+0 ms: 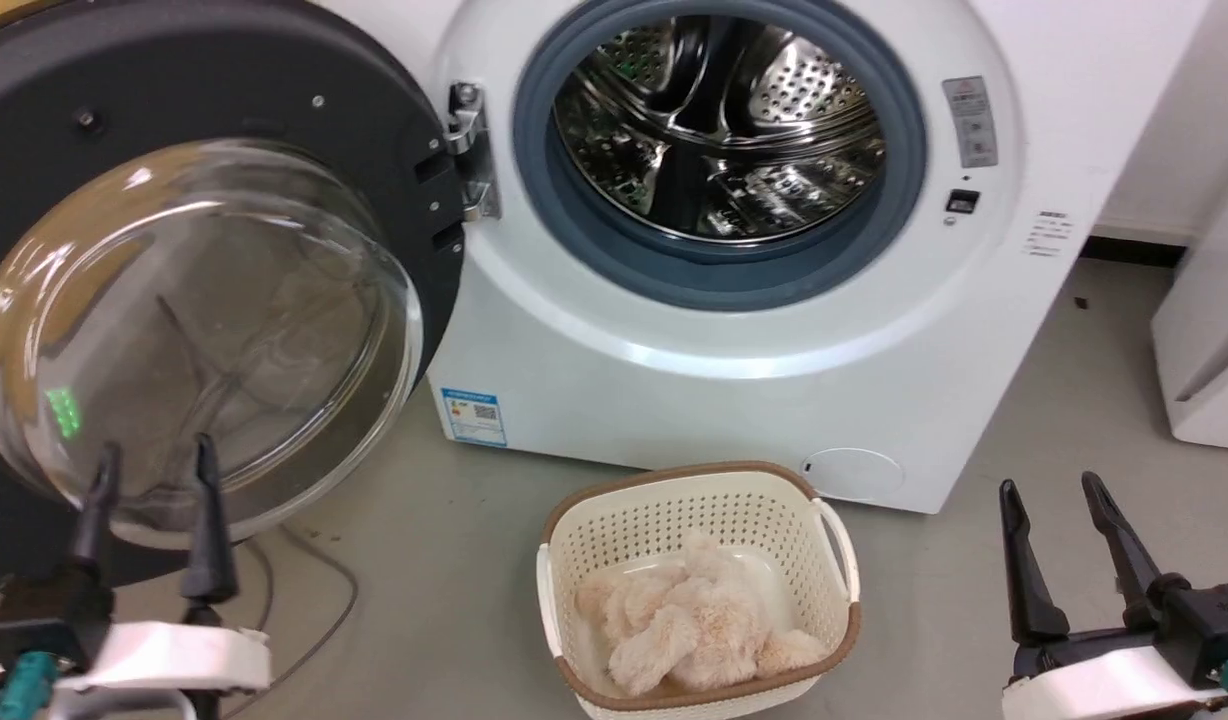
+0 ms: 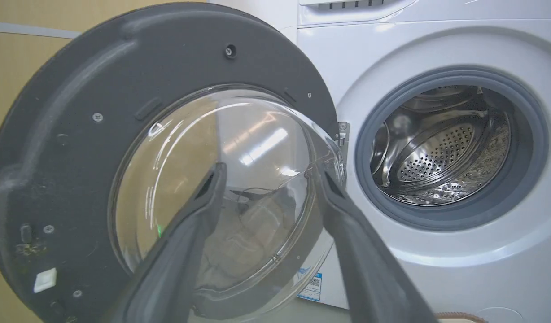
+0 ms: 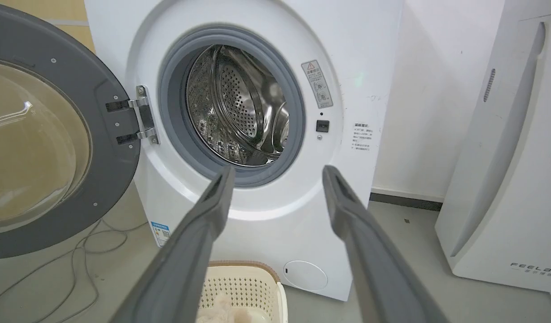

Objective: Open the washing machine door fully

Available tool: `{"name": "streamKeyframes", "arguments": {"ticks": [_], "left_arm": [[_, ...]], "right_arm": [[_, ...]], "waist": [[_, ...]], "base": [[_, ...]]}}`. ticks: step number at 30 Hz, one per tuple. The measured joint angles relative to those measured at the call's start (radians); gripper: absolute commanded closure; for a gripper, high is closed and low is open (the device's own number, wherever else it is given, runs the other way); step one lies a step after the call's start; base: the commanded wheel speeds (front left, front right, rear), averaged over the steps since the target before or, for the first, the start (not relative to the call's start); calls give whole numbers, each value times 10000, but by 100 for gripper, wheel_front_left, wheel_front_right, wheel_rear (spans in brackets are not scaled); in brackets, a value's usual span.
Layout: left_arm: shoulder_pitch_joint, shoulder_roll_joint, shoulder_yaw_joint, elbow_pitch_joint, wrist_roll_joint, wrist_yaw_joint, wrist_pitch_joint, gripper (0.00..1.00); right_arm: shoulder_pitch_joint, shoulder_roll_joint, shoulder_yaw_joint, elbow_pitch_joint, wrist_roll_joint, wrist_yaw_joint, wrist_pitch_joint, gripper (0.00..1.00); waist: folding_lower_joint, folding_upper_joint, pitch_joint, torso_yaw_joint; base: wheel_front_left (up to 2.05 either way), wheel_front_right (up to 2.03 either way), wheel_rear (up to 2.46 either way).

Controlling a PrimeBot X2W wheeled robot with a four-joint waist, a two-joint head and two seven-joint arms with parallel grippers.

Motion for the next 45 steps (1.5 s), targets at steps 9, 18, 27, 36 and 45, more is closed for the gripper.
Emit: {"name": "streamKeyframes", "arguments": {"ticks": [9,18,27,36,45], "left_arm": [[617,-253,-986,-173,-238,0,0,0],[987,-456,-1279,-46,-267,0,0,0],[981,-504,-1499,-10,-261,4,15,100],[981,-502,-1503,-12,-247,17,113,100],[978,-506,-1590,-23,-163,104,280,100]], "right_arm": [[138,0,81,-362,84,0,0,0],[492,0,263,-552,228,0,0,0],[568,-2,337,-543,268,-2,10,100],[566,-2,353,-543,253,-2,104,100],[554,-2,389,-545,240,-2,282,100]], "waist": [[1,0,-149,-626],[1,0,-163,-1229],[2,0,-174,-1499],[3,0,-164,-1515],[2,0,-150,-1533]], "base": [[0,0,0],[0,0,0],[0,0,0],[0,0,0],[0,0,0]]}}
